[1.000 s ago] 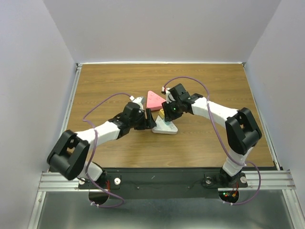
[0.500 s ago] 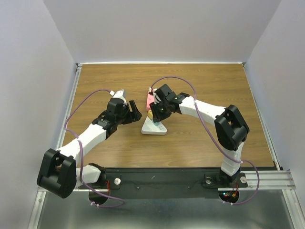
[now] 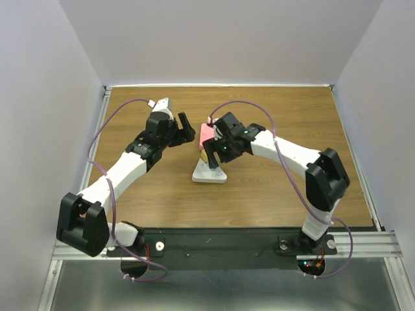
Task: Insert the plug
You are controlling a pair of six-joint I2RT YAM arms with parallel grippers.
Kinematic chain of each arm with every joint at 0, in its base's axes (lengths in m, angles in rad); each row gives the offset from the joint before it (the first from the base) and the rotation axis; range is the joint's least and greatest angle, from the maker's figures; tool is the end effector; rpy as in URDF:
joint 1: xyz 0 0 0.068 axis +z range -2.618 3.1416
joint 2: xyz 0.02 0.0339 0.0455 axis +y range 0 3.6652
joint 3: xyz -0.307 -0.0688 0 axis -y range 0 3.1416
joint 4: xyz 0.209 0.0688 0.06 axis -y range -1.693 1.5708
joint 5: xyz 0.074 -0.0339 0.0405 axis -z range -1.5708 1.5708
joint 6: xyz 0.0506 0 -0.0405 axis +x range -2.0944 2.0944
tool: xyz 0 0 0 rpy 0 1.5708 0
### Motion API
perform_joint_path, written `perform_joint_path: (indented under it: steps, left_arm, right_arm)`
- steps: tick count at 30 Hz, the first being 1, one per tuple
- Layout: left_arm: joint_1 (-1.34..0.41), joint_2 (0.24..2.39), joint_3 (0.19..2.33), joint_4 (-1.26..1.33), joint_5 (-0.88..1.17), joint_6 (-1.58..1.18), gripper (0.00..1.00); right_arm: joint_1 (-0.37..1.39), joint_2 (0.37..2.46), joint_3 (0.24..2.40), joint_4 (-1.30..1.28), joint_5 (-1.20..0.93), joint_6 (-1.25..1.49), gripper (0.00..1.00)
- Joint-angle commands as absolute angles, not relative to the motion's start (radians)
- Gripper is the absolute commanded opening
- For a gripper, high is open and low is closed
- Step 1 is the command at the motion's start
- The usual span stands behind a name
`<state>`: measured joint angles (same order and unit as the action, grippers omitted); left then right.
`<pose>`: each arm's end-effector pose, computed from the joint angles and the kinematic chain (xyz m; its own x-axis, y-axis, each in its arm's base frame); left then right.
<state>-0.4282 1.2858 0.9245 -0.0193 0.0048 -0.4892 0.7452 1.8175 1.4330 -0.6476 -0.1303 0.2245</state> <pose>0.2420 -0.1107 0.3441 -0.4953 -0.2905 -0.8187 0.2113 0.8739 -0.4379 0.2711 0.2591 0.2818 -0.7756 -0.4153 -0.4753 -0.5628 0.7960 0.2229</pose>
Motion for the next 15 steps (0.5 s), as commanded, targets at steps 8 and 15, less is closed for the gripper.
perform_joint_path:
  steps: [8,15]
  left_arm:
    - [-0.582,1.443,1.196,-0.029,-0.052,-0.457,0.91]
    - [-0.719,1.689,1.362,0.043,0.171,-0.541,0.90]
  right_arm:
    - [0.432,1.600,1.325,-0.553,-0.009,0.207,0.87]
    - [0.353,1.721,1.377,-0.405,-0.030,0.222,0.87]
